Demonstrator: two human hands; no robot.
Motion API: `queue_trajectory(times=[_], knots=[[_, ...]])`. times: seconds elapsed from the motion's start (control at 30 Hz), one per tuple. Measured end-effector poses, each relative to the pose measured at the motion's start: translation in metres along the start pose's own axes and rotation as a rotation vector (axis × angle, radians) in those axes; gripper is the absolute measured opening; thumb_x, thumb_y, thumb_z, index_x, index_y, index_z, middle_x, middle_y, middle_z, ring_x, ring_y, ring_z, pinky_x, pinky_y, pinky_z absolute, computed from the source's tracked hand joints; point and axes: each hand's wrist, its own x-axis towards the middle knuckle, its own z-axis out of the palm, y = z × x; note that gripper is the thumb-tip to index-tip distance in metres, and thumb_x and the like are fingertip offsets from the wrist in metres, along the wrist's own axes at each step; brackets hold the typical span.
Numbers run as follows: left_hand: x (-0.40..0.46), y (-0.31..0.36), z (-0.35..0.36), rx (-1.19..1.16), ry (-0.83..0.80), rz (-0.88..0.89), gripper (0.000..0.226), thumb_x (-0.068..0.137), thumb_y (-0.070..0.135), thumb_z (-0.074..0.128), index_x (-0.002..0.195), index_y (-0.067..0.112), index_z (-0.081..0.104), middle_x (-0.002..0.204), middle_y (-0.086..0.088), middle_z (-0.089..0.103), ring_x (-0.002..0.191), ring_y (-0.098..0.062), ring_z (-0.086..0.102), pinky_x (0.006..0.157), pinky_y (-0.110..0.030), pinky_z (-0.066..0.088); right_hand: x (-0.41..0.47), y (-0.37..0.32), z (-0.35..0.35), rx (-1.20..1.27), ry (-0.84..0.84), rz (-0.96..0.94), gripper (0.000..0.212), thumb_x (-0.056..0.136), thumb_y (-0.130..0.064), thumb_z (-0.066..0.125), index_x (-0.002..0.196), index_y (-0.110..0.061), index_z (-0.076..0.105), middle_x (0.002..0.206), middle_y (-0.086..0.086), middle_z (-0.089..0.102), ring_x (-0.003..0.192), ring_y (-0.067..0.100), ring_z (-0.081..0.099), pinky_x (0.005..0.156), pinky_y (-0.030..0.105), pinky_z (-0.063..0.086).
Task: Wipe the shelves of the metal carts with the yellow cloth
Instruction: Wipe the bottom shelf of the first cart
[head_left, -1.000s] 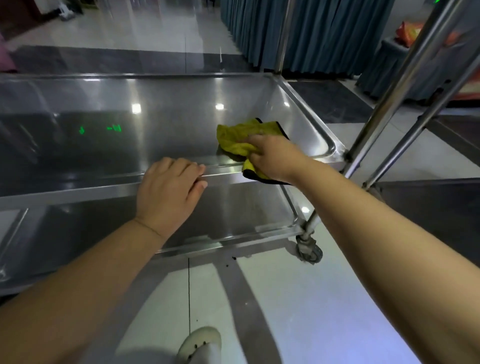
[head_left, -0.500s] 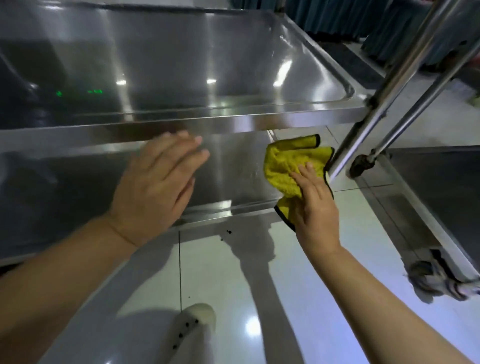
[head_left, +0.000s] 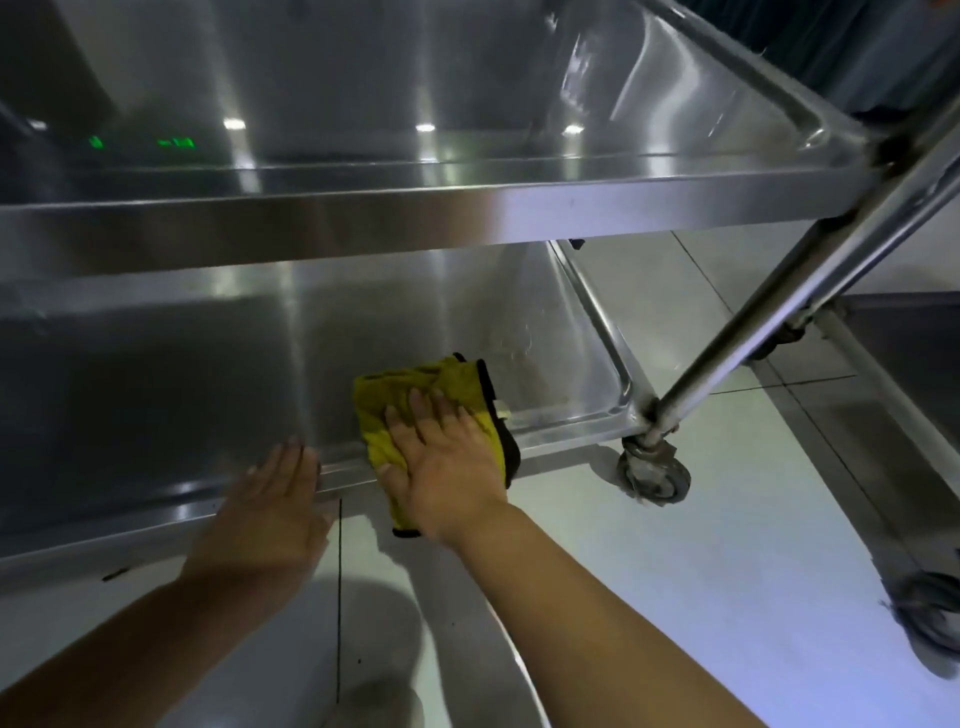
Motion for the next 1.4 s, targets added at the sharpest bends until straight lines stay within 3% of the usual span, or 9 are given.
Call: queue_trajectory(times=[0.1, 0.2, 0.4, 0.47, 0.57, 0.93, 1.07, 1.27, 1.4], knots=[[-0.002, -0.002, 0.013, 0.045, 0.060, 0.019, 0.061, 0.085, 0.029, 0.032, 0.121, -0.015, 0.054, 0.125, -0.033, 0.054, 0.110, -0.046, 0.058, 0.099, -0.047, 0.036, 0.005, 0.036, -0.006, -0.076, -0.024, 0.050, 0.060, 0.101, -0.049, 0.020, 0.154, -0.027, 0.004, 0.162, 0.003, -0.002, 0.148, 0.026, -0.004, 0.118, 0.039, -0.002], [-0.005, -0.003, 0.015, 0.058, 0.152, 0.079, 0.063, 0.102, 0.029, 0.012, 0.119, -0.017, 0.053, 0.122, -0.036, 0.054, 0.108, -0.048, 0.057, 0.115, -0.035, 0.014, 0.006, 0.089, -0.012, -0.084, -0.066, 0.183, 0.061, 0.101, -0.051, 0.017, 0.154, -0.026, -0.001, 0.162, 0.004, -0.007, 0.149, 0.025, -0.005, 0.119, 0.040, 0.001], [-0.003, -0.010, 0.021, -0.036, 0.094, 0.081, 0.061, 0.100, 0.039, 0.020, 0.128, -0.006, 0.052, 0.130, -0.027, 0.052, 0.116, -0.039, 0.055, 0.097, -0.048, 0.039, -0.007, 0.170, -0.024, -0.139, -0.105, 0.375, 0.065, 0.100, -0.052, 0.019, 0.153, -0.026, -0.006, 0.161, 0.007, -0.009, 0.148, 0.028, -0.007, 0.119, 0.040, -0.001], [0.001, -0.011, 0.022, -0.046, 0.119, 0.079, 0.053, 0.090, 0.033, 0.050, 0.128, -0.004, 0.052, 0.130, -0.025, 0.053, 0.117, -0.038, 0.055, 0.097, -0.046, 0.037, 0.000, 0.163, -0.027, -0.157, -0.115, 0.421, 0.064, 0.100, -0.051, 0.020, 0.153, -0.027, -0.007, 0.161, 0.009, -0.010, 0.147, 0.033, -0.009, 0.118, 0.043, -0.001], [0.003, -0.008, 0.017, -0.071, 0.066, 0.040, 0.071, 0.069, 0.019, 0.079, 0.131, -0.002, 0.051, 0.133, -0.022, 0.053, 0.120, -0.036, 0.054, 0.098, -0.042, 0.035, 0.017, 0.135, -0.029, -0.120, -0.122, 0.454, 0.063, 0.101, -0.047, 0.020, 0.153, -0.027, -0.008, 0.160, 0.013, -0.012, 0.146, 0.038, -0.009, 0.119, 0.047, -0.001], [0.000, -0.010, 0.014, -0.045, 0.094, 0.039, 0.084, 0.054, 0.019, 0.086, 0.128, -0.002, 0.052, 0.128, -0.022, 0.056, 0.120, -0.035, 0.052, 0.096, -0.044, 0.036, 0.102, -0.032, 0.003, -0.044, -0.021, -0.069, 0.060, 0.100, -0.050, 0.025, 0.153, -0.035, 0.002, 0.162, 0.007, -0.008, 0.147, 0.032, -0.011, 0.118, 0.047, -0.005], [-0.003, -0.014, 0.017, -0.065, 0.102, 0.069, 0.086, 0.052, 0.018, 0.084, 0.128, -0.002, 0.049, 0.129, -0.023, 0.055, 0.121, -0.031, 0.046, 0.102, -0.040, 0.036, 0.105, 0.008, 0.000, -0.056, -0.038, -0.129, 0.062, 0.098, -0.056, 0.025, 0.153, -0.038, 0.002, 0.162, 0.000, -0.009, 0.148, 0.026, -0.012, 0.119, 0.045, -0.004], [-0.006, -0.019, 0.020, -0.089, 0.073, 0.109, 0.080, 0.062, 0.018, 0.079, 0.133, 0.001, 0.047, 0.134, -0.020, 0.052, 0.120, -0.034, 0.053, 0.097, -0.041, 0.039, 0.094, 0.114, -0.019, -0.082, 0.049, 0.134, 0.062, 0.097, -0.058, 0.029, 0.152, -0.037, 0.009, 0.162, 0.001, 0.002, 0.149, 0.027, 0.000, 0.118, 0.039, 0.000], [-0.009, -0.045, 0.030, -0.123, 0.166, 0.099, 0.054, 0.089, 0.030, 0.037, 0.137, 0.007, 0.041, 0.137, -0.018, 0.048, 0.125, -0.034, 0.045, 0.111, -0.035, 0.024, 0.076, 0.176, -0.029, -0.091, 0.022, 0.281, 0.076, 0.086, -0.076, 0.012, 0.152, -0.039, 0.007, 0.162, 0.002, 0.000, 0.148, 0.028, -0.003, 0.119, 0.042, -0.001]])
